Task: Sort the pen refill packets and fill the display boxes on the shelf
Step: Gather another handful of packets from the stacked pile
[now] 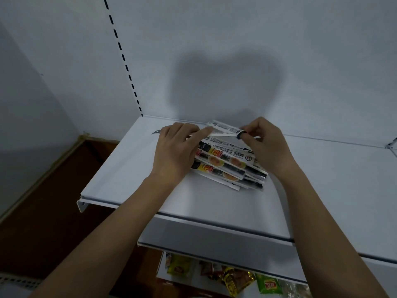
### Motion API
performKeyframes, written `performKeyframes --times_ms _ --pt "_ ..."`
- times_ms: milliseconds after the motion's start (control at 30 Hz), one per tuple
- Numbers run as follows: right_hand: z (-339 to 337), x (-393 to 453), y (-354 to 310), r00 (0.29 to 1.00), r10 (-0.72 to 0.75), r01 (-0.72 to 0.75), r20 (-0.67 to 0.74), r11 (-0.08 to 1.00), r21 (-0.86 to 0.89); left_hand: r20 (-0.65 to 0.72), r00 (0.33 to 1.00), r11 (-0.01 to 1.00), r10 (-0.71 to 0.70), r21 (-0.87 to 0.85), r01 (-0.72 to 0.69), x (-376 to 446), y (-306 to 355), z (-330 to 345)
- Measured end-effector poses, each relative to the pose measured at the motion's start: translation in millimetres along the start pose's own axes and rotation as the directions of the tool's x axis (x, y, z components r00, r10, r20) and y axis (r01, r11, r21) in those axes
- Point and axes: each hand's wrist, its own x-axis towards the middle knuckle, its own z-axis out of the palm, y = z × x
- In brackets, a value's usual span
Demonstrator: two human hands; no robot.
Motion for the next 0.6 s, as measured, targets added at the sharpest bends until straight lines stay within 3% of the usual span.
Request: performKeyframes --times_ms 133,233,333,500,600 --pt "2 -3 -2 0.960 -0.088 0.059 0.265 0.992 0.114 -0.082 0.995 0.998 0.049 -0.034 -0.052 2 2 -1" --pt "2 -8 -7 0.920 -0.113 0.020 0.376 0.970 0.244 -0.065 0.994 0.994 0.090 -0.063 -0.094 2 5 0" --pt "3 -11 -9 0.913 -0.155 0.010 0.376 0.933 0.361 0.016 0.989 0.978 0.146 -0.150 -0.142 2 9 0" --pt "2 -11 -9 0.898 -0.168 -0.151 0.408 0.751 0.643 0.081 0.994 0.985 0.068 -0.163 -0.054 3 11 -3" --pt "-3 -7 -8 0.953 -0.121 -0.047 0.278 0.846 0.531 0.094 0.996 0.998 -0.003 -0.061 0.009 1 5 -1"
